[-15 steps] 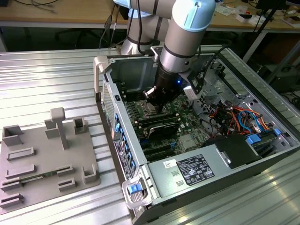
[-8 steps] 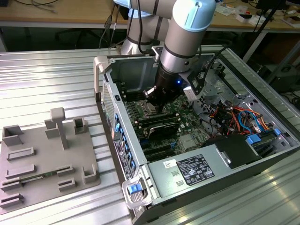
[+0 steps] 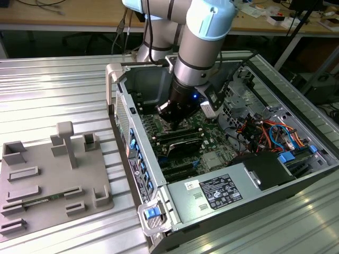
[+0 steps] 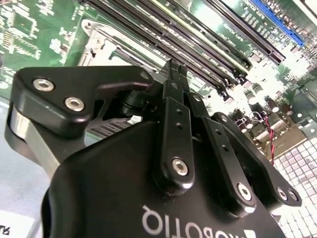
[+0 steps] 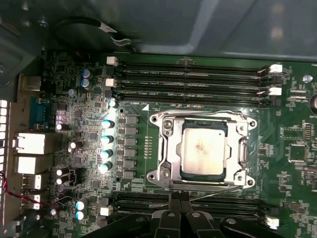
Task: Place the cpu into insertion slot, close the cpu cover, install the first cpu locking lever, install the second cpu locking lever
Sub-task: 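Install the second cpu locking lever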
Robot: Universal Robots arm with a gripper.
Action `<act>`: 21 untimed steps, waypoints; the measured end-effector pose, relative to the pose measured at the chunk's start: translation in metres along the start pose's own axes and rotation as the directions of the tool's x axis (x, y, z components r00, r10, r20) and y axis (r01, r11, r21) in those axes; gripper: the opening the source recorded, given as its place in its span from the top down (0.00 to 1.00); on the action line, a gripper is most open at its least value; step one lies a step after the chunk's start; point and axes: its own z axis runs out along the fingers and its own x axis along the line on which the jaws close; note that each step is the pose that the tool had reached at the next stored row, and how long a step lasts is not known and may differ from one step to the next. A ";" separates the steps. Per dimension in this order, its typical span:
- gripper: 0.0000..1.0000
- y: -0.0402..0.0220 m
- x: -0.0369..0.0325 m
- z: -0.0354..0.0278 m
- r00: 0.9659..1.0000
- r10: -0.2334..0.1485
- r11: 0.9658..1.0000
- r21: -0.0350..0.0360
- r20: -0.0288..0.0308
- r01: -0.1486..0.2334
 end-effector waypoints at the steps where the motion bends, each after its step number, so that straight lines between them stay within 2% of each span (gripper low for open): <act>1: 0.89 0.0001 0.0014 0.0011 1.000 0.000 1.000 0.000 0.000 0.000; 5: 0.89 0.0003 0.0069 0.0047 1.000 0.000 1.000 0.000 0.000 0.000; 8: 0.89 0.0003 0.0090 0.0056 1.000 0.000 1.000 -0.009 0.001 0.000; 10: 0.89 0.0001 0.0120 0.0073 1.000 0.001 1.000 -0.022 0.001 -0.001; 11: 0.89 0.0001 0.0124 0.0077 1.000 0.001 1.000 -0.024 0.001 0.000; 21: 0.89 0.0001 0.0159 0.0137 1.000 0.001 1.000 -0.024 0.000 -0.001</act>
